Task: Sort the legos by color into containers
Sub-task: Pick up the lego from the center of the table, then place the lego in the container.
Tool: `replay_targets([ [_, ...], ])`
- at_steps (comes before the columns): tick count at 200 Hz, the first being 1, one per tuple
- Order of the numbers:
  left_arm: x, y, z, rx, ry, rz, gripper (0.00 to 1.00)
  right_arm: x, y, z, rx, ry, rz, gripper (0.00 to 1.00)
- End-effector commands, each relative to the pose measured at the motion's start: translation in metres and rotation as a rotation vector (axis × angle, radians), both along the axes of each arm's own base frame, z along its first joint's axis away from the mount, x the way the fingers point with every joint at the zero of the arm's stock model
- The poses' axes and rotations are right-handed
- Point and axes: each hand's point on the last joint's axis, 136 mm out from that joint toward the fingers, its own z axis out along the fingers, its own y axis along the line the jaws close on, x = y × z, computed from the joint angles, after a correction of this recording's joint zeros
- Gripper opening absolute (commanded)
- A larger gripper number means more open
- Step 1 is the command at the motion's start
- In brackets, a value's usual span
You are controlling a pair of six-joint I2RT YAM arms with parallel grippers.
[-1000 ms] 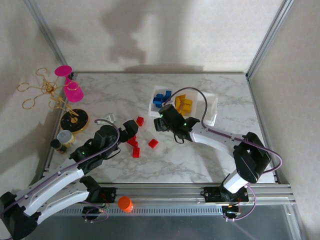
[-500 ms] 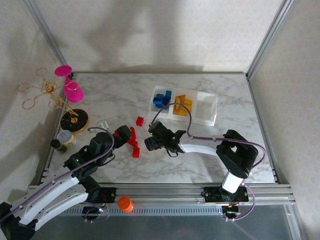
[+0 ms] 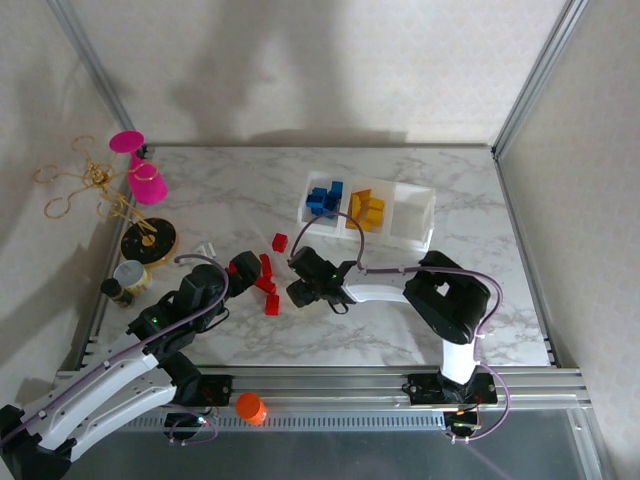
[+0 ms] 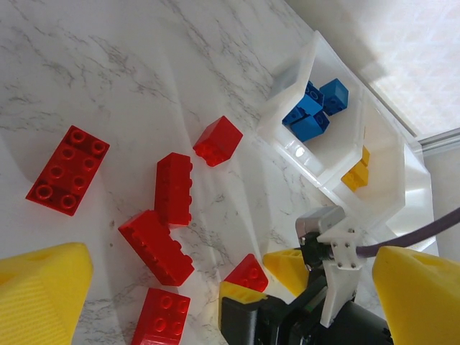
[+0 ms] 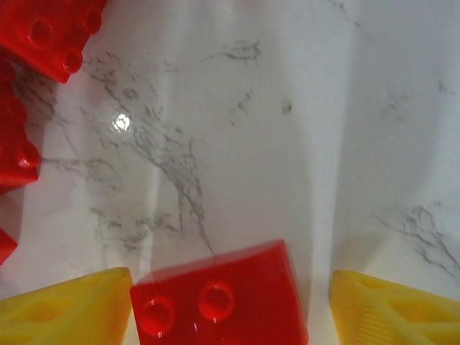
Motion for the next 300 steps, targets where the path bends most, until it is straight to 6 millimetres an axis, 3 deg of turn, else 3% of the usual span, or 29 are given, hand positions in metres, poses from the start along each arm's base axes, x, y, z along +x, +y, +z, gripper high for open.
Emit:
replay_targets([
  [1, -0.001, 0.010, -0.006, 0.013, 0.013, 0.044, 1.00, 0.000, 0.002, -0.005, -0.046, -0.013, 0.022, 0.66],
  [67, 0.001, 0.008, -0.002, 0.010, 0.005, 0.038, 1.00, -0.006, -0.003, -0.006, -0.101, -0.019, 0.008, 0.49],
  [131, 0.001, 0.003, 0.007, -0.001, -0.007, 0.012, 1.00, -0.008, 0.000, 0.024, -0.004, -0.004, -0.051, 0.40],
  [169, 0.005, -0.008, 0.016, -0.011, -0.021, -0.036, 1.00, -0.002, -0.014, 0.048, 0.032, -0.013, -0.106, 0.39],
  [194, 0.011, -0.019, 0.020, -0.002, -0.024, -0.077, 1.00, 0.010, -0.034, 0.063, 0.057, -0.019, -0.183, 0.39],
  [228, 0.021, -0.040, 0.023, 0.002, -0.024, -0.154, 1.00, 0.043, -0.075, 0.095, 0.130, -0.044, -0.338, 0.39],
  [261, 0.032, -0.064, 0.028, -0.017, -0.033, -0.226, 1.00, 0.088, -0.126, 0.123, 0.166, -0.105, -0.502, 0.39],
  [266, 0.034, -0.068, 0.028, -0.020, -0.034, -0.237, 1.00, 0.100, -0.141, 0.126, 0.174, -0.120, -0.546, 0.39],
  [300, 0.044, -0.087, 0.032, -0.026, -0.043, -0.295, 1.00, 0.149, -0.194, 0.134, 0.149, -0.182, -0.708, 0.39],
])
